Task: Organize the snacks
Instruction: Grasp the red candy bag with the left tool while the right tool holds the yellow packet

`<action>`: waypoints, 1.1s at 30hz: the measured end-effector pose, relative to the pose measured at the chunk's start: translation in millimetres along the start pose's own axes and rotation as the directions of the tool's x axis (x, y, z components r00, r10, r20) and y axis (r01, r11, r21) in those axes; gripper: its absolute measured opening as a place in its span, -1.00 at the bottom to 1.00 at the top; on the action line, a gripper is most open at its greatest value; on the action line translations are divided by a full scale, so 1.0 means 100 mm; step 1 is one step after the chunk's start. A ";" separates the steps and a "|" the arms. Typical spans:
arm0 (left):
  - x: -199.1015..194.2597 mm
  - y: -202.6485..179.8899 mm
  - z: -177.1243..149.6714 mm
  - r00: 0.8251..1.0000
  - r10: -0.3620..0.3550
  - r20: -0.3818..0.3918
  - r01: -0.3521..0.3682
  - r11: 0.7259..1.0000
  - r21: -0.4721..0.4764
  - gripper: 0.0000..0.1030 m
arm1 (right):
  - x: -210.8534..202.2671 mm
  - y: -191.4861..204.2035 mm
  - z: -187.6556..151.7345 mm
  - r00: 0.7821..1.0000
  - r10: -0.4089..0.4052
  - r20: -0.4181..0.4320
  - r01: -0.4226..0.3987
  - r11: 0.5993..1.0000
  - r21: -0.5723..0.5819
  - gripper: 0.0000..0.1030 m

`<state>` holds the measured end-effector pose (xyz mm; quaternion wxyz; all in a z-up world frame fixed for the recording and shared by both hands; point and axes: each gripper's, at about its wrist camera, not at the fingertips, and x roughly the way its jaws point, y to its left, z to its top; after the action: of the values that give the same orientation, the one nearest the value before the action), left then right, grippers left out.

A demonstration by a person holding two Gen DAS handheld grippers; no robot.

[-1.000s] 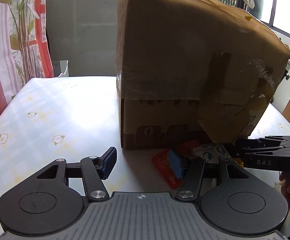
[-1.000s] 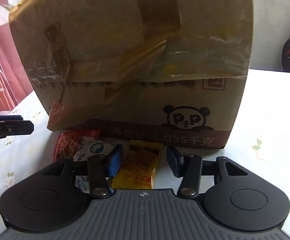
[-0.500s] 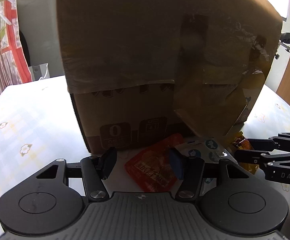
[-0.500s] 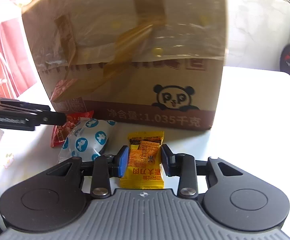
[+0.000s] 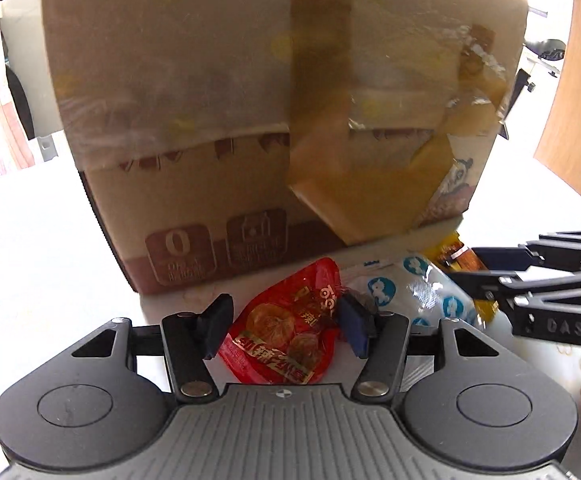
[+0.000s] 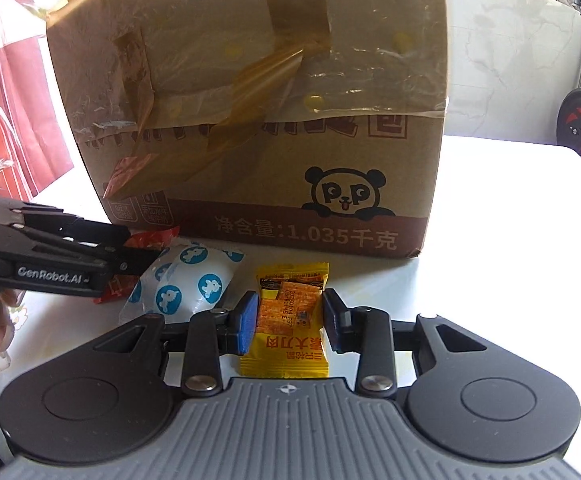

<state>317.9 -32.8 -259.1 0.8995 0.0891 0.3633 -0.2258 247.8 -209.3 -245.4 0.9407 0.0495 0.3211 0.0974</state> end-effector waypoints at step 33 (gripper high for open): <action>-0.63 0.16 -0.37 0.998 -0.063 -0.023 0.063 0.998 -0.010 0.44 | -0.05 -0.03 0.00 1.000 0.020 0.007 -0.020 1.000 0.015 -0.28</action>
<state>263.3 14.8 -242.1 0.8881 0.0760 0.3774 -0.2512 244.1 -213.6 -243.2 0.9405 0.0601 0.3180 0.1040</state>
